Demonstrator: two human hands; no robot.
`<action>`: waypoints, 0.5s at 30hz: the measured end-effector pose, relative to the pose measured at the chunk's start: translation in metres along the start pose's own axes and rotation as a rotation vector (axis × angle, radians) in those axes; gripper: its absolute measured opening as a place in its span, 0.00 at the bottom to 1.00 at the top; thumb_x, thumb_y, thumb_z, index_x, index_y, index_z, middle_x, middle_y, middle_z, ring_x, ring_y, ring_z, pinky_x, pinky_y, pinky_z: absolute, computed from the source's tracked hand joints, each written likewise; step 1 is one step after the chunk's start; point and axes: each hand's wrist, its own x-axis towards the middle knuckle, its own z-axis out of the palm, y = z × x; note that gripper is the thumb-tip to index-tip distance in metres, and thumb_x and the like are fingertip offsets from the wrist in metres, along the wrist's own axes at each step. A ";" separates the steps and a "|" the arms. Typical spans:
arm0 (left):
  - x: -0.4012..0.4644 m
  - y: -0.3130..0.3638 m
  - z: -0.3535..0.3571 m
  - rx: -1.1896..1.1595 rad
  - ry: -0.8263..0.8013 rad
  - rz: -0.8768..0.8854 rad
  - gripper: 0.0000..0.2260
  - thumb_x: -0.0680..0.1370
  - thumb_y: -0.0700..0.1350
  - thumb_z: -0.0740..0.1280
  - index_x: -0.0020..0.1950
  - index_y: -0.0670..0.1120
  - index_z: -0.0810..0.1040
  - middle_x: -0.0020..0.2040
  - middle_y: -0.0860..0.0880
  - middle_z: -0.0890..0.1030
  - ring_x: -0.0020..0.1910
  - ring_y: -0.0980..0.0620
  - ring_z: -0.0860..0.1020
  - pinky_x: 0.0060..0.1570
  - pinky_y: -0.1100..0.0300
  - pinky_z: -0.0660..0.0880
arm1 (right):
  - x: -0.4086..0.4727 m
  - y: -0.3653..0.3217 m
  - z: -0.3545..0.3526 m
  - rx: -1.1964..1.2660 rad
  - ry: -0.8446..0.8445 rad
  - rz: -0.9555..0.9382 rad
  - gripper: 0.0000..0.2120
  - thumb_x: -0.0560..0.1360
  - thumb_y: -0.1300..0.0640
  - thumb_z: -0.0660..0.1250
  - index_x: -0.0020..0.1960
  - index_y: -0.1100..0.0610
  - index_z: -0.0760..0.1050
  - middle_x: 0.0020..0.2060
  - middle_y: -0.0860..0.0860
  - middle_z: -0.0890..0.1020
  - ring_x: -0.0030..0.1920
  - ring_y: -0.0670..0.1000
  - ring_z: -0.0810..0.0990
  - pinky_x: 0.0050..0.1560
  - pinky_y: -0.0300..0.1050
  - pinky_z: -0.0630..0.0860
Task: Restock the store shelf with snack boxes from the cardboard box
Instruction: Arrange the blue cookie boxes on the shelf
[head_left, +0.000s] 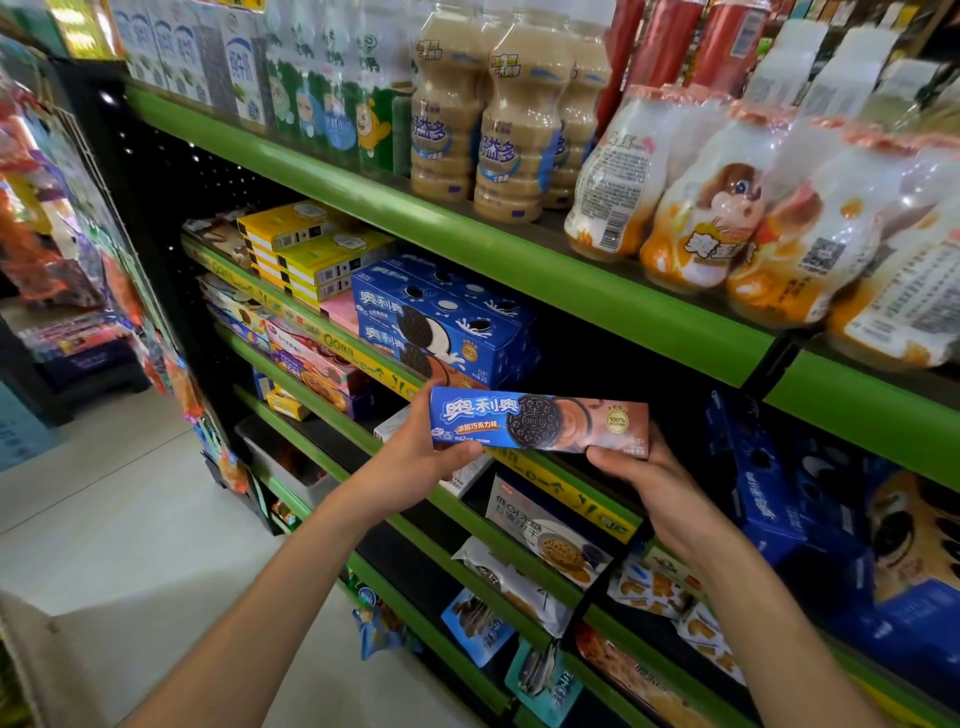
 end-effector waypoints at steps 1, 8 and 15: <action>0.001 0.000 0.001 0.003 0.004 0.003 0.42 0.77 0.53 0.71 0.79 0.57 0.44 0.49 0.71 0.79 0.46 0.65 0.80 0.40 0.67 0.77 | 0.001 0.001 0.000 0.000 0.002 -0.004 0.32 0.63 0.47 0.79 0.62 0.30 0.69 0.57 0.35 0.81 0.61 0.38 0.76 0.59 0.39 0.67; 0.002 -0.001 0.002 -0.009 0.008 0.004 0.37 0.78 0.50 0.70 0.76 0.60 0.47 0.47 0.70 0.79 0.42 0.69 0.79 0.38 0.73 0.74 | 0.005 0.003 -0.003 0.001 -0.005 -0.008 0.33 0.62 0.46 0.78 0.61 0.29 0.69 0.59 0.37 0.81 0.63 0.42 0.76 0.70 0.49 0.66; 0.000 -0.003 0.004 -0.046 -0.002 0.023 0.35 0.78 0.50 0.70 0.75 0.62 0.48 0.48 0.71 0.78 0.46 0.70 0.78 0.40 0.72 0.75 | 0.006 0.004 -0.002 0.000 -0.004 -0.017 0.33 0.57 0.40 0.80 0.55 0.21 0.70 0.58 0.36 0.81 0.62 0.42 0.77 0.68 0.49 0.67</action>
